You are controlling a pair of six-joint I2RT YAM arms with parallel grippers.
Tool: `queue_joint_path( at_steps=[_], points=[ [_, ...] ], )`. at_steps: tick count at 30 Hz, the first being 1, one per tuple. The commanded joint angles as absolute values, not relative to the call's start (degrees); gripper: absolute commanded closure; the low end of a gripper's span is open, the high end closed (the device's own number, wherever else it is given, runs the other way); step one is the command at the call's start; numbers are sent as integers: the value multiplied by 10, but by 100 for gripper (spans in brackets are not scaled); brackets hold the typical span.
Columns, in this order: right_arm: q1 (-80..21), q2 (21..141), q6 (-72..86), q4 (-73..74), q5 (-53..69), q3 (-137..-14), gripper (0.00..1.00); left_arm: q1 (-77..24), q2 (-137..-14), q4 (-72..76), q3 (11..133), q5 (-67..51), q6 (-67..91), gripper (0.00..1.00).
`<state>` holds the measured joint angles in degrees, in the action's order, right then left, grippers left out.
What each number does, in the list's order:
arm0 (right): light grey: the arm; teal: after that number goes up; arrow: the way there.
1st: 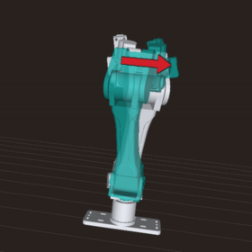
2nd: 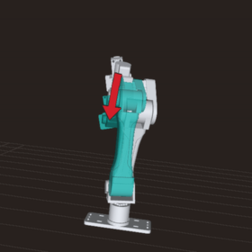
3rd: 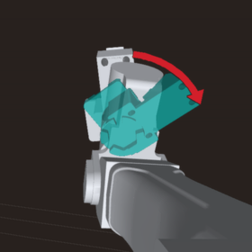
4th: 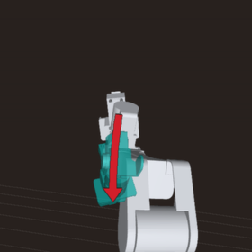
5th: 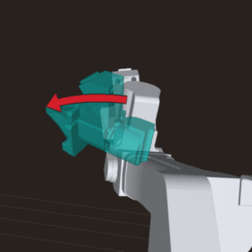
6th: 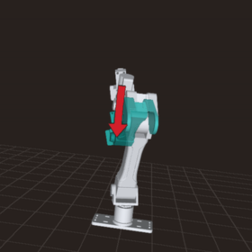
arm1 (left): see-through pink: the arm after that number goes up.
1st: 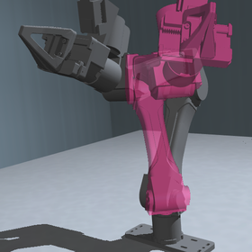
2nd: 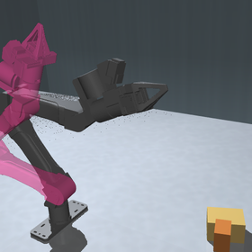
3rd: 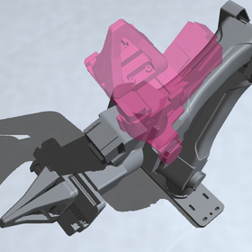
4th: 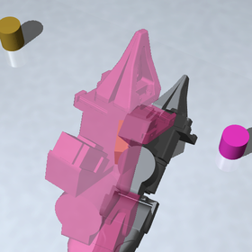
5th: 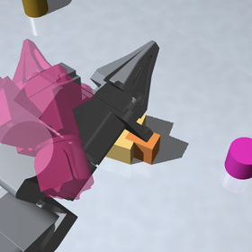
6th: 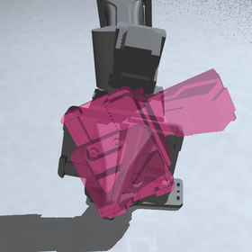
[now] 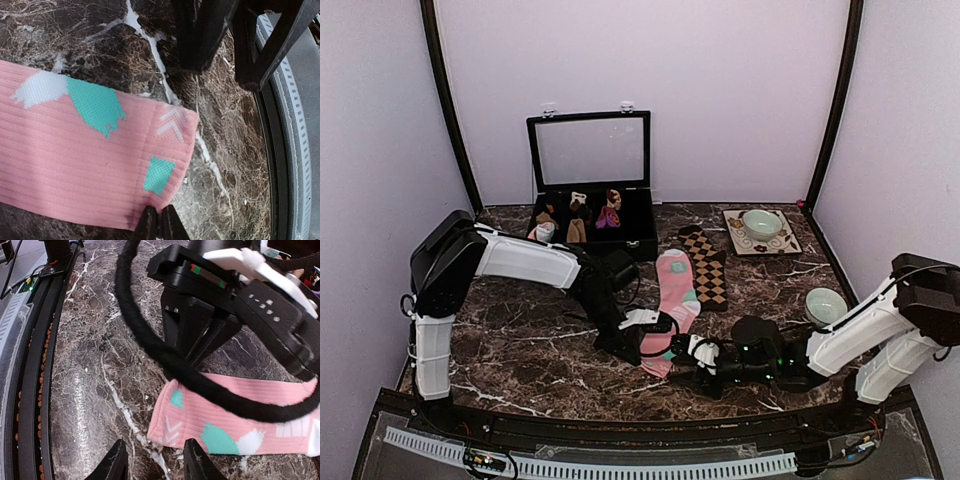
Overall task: Roll the socks
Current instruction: Roll the sock at the center of the board.
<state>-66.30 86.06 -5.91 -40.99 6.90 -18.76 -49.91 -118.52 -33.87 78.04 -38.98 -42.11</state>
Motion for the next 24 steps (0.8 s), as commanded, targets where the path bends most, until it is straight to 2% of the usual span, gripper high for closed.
queue_joint_path(
  at_steps=[1,8,15,20,24],
  points=[
    [-687,892,-127,-397,10,-221,62,-496,-1194,-371,802,-407,-398,92],
    [-723,953,-191,-399,-65,-256,61,-483,-1224,-413,842,-465,-386,91],
    [-726,979,-205,-428,-115,-261,65,-481,-1236,-439,858,-464,-403,92],
    [-725,986,-205,-441,-121,-263,78,-481,-1238,-444,856,-458,-407,91],
    [-729,988,-204,-445,-118,-265,80,-480,-1240,-439,856,-455,-403,91]
  ],
)
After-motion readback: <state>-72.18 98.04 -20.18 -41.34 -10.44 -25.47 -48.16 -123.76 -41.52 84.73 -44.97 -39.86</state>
